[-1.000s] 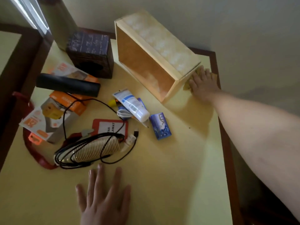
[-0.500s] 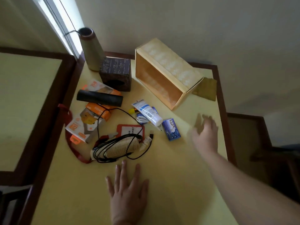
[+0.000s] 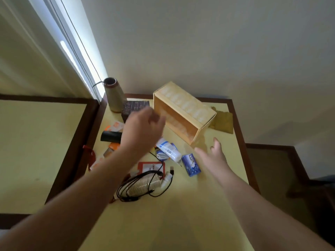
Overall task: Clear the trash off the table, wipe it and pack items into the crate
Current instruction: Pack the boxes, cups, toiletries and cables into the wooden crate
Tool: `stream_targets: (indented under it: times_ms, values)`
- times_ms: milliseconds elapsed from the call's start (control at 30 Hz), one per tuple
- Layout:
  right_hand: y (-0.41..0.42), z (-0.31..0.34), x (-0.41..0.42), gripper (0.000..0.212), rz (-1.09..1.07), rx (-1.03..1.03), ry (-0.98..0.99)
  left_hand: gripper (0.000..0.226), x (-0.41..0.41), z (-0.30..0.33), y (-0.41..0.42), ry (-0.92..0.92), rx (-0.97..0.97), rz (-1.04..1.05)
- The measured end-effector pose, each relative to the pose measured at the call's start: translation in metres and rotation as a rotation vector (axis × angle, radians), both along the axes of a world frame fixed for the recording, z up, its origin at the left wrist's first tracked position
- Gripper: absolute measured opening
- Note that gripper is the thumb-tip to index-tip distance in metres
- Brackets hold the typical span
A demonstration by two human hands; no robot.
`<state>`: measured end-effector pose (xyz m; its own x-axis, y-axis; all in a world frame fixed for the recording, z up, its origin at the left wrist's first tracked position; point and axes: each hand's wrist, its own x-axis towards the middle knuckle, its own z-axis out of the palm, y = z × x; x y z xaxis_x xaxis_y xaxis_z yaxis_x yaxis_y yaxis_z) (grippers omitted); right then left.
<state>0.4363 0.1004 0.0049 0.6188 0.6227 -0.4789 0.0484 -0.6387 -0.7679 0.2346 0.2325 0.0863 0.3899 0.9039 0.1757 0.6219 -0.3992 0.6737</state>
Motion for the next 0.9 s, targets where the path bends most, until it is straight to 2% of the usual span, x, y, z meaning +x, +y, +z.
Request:
stream_targets:
  times_ms: [33, 100, 167, 200, 267, 333, 400, 467, 567, 667, 733, 800, 900]
  values:
    - [0.015, 0.009, 0.002, 0.101, -0.003, -0.003, -0.006, 0.025, 0.012, 0.001, 0.032, 0.008, -0.051, 0.031]
    - [0.042, 0.021, 0.004, 0.104, -0.035, 0.001, -0.005, 0.06, 0.034, -0.006, 0.082, 0.091, -0.16, 0.049]
    - [0.062, 0.026, 0.007, 0.105, -0.094, 0.006, 0.037, 0.088, 0.049, -0.02, 0.114, 0.287, -0.202, 0.015]
    - [0.07, 0.027, 0.008, 0.104, -0.124, 0.009, 0.074, 0.095, 0.056, -0.026, 0.124, 0.374, -0.202, -0.019]
    - [0.078, 0.026, 0.01, 0.094, -0.157, 0.025, 0.117, 0.095, 0.071, -0.042, 0.143, 0.466, -0.243, -0.07]
    - [0.082, 0.024, 0.011, 0.08, -0.161, 0.032, 0.113, 0.081, 0.084, -0.057, 0.157, 0.492, -0.348, -0.069]
    - [0.081, 0.019, 0.012, 0.072, -0.169, 0.037, 0.111, 0.058, 0.09, -0.069, 0.164, 0.434, -0.426, -0.047]
    - [0.076, 0.017, 0.013, 0.067, -0.204, 0.047, 0.102, 0.042, 0.092, -0.073, 0.162, 0.292, -0.391, 0.002]
    - [0.054, 0.024, 0.016, 0.058, -0.255, 0.119, 0.005, 0.038, 0.086, -0.062, 0.139, 0.016, -0.267, 0.052]
    - [0.005, 0.047, 0.005, 0.051, -0.296, 0.232, -0.073, 0.035, 0.067, -0.038, 0.091, -0.185, -0.165, -0.01]
    - [-0.037, 0.064, -0.01, 0.049, -0.326, 0.27, -0.064, 0.035, 0.043, -0.023, 0.052, -0.256, -0.118, -0.064]
    - [-0.079, 0.075, -0.023, 0.038, -0.339, 0.267, -0.027, 0.036, 0.015, -0.008, 0.005, -0.277, -0.102, -0.117]
    - [-0.138, 0.083, -0.041, 0.038, -0.272, 0.233, 0.01, 0.036, -0.032, 0.014, -0.063, -0.245, -0.117, -0.059]
